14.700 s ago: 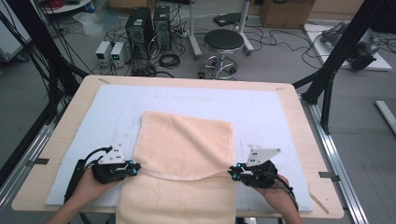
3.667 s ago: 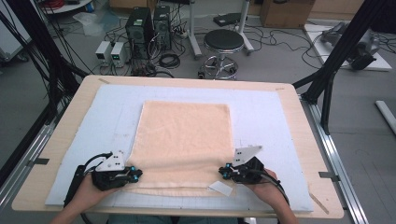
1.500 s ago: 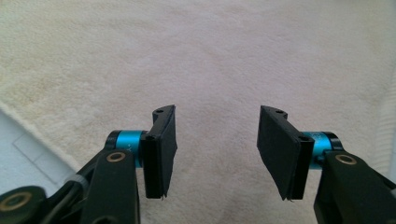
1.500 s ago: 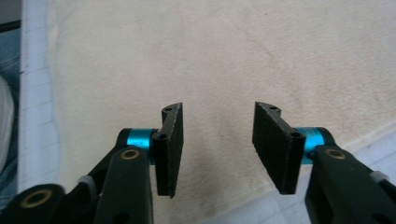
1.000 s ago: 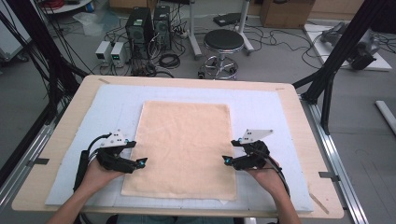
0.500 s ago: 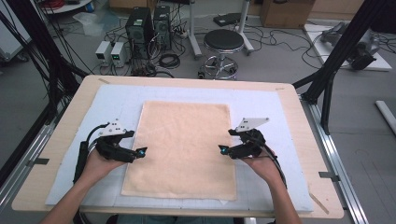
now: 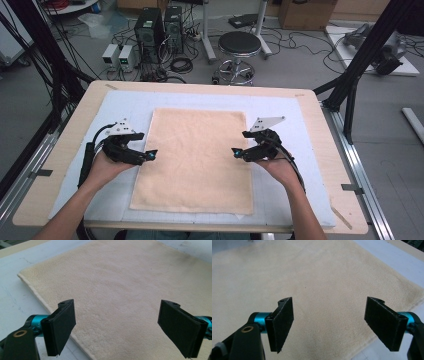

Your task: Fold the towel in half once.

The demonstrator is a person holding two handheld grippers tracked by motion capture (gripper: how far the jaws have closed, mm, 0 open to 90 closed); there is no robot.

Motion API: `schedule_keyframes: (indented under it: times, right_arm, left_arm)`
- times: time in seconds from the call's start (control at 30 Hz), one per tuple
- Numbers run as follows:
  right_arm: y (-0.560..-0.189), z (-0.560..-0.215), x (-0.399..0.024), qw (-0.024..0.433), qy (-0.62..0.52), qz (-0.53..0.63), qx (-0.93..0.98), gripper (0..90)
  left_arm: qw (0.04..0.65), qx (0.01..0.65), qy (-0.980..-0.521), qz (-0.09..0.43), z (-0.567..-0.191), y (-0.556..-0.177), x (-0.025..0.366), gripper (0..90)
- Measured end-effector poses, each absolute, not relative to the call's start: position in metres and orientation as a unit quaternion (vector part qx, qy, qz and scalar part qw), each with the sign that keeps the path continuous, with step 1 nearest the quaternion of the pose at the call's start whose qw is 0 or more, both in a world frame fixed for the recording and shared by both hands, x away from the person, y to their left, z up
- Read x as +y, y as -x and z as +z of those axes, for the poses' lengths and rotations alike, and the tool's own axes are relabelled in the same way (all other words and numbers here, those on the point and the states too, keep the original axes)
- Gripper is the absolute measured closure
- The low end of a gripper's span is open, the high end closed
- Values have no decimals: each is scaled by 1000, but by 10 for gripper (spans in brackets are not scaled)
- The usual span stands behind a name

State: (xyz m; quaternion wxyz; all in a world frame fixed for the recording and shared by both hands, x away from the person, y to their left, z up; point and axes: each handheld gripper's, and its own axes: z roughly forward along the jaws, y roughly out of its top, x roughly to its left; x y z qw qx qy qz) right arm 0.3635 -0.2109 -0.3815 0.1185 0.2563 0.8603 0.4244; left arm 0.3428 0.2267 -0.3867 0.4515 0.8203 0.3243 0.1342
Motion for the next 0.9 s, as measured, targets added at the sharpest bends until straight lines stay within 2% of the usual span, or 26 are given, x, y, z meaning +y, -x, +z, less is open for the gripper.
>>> schedule_keyframes:
  times: [0.33,0.63,0.77,0.9]
  right_arm:
    - [-378,-377,-212,114,-262,417,863,232]
    - [-414,-357,-215,135,-279,398,863,234]
    - [-424,-360,-217,140,-289,402,857,237]
    - [-428,-365,-216,139,-292,394,860,237]
  left_arm:
    - [446,335,-819,134,-380,-368,230,188]
    - [446,367,-805,136,-365,-406,240,208]
    - [443,375,-800,150,-363,-415,242,210]
    - [440,376,-803,143,-367,-417,240,210]
